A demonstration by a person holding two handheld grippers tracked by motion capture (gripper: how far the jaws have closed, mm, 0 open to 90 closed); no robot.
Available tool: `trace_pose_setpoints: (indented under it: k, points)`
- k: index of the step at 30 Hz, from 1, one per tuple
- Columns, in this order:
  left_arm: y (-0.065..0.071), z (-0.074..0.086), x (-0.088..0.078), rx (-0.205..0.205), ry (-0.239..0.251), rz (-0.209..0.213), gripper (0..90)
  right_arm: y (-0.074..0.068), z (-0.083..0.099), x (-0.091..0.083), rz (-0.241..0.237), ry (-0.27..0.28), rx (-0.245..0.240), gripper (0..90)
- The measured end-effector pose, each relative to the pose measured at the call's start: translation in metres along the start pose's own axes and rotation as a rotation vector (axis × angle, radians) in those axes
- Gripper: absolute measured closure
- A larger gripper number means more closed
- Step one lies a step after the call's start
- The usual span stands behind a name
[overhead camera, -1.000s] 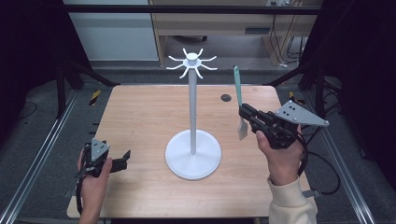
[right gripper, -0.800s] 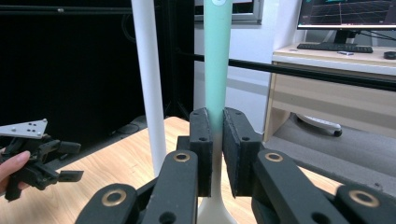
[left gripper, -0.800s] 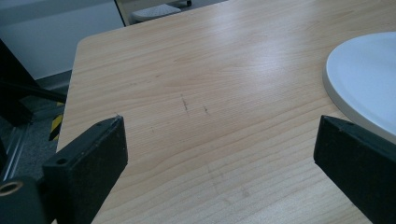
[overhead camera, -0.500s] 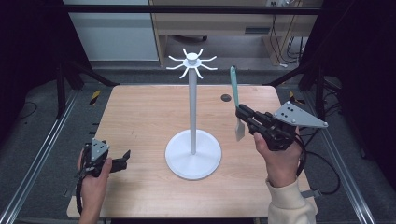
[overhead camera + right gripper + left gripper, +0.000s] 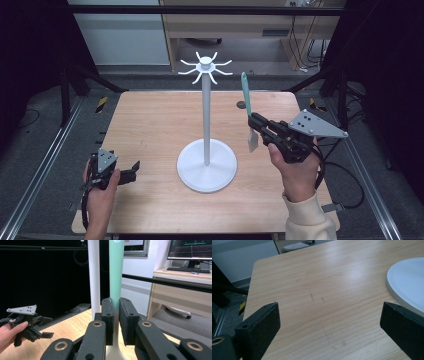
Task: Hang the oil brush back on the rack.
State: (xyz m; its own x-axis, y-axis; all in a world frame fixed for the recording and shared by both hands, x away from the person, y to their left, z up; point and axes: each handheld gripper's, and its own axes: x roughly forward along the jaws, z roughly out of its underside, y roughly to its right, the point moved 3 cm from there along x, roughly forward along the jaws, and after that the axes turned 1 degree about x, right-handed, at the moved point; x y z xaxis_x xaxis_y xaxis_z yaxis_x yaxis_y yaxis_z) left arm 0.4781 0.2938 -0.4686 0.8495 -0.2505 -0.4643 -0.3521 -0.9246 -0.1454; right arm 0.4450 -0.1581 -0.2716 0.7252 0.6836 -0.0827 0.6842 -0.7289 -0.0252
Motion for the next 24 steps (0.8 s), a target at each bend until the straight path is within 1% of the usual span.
trace_pose_setpoints:
  k: [2,5,12,24]
  points:
    - [0.0,0.0,0.0,0.0,0.0,0.0,2.5,0.001,-0.001,0.001,-0.006,0.003,0.008,82.6]
    - [0.001,0.0,0.0,0.005,-0.002,0.001,2.5,0.003,-0.003,0.002,-0.014,0.007,0.007,82.7]
    - [0.001,0.0,0.0,0.004,-0.003,0.002,2.5,0.002,-0.007,0.006,-0.031,0.011,-0.011,82.6]
    - [0.002,0.0,0.0,0.005,-0.002,0.001,2.5,0.0,-0.008,0.011,-0.042,-0.006,-0.025,82.6]
